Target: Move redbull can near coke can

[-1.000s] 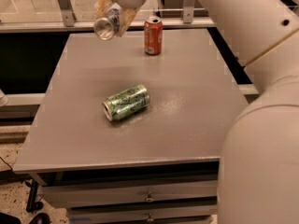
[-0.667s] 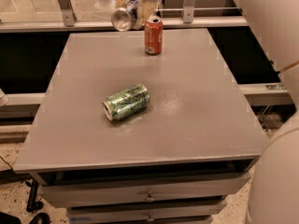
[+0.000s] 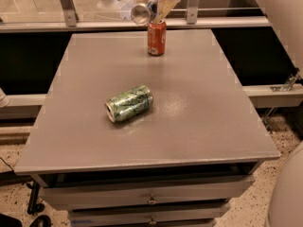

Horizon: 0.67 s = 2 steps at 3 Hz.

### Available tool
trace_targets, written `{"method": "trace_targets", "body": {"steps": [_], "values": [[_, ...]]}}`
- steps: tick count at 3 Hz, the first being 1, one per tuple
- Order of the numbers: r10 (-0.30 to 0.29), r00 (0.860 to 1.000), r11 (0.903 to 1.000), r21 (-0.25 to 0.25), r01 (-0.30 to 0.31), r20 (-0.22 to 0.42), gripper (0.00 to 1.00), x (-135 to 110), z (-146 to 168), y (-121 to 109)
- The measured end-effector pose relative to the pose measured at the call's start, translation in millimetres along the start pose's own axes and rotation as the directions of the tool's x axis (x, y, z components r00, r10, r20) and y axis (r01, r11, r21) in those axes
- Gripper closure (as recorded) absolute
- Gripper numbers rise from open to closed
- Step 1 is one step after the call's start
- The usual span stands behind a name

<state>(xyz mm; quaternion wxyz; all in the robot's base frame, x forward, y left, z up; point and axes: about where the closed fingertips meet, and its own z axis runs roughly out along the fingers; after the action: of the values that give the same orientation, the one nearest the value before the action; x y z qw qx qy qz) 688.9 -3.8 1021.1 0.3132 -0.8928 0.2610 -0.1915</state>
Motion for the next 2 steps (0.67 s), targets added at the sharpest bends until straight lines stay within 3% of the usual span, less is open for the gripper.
{"method": "trace_targets", "body": {"steps": [1, 2], "values": [[-0.028, 0.999, 0.9995, 0.011, 0.028, -0.03, 1.0, 8.5, 0.5, 8.3], [-0.084, 0.994, 0.9963, -0.027, 0.082, -0.075, 1.0, 26.8, 2.5, 28.0]]}}
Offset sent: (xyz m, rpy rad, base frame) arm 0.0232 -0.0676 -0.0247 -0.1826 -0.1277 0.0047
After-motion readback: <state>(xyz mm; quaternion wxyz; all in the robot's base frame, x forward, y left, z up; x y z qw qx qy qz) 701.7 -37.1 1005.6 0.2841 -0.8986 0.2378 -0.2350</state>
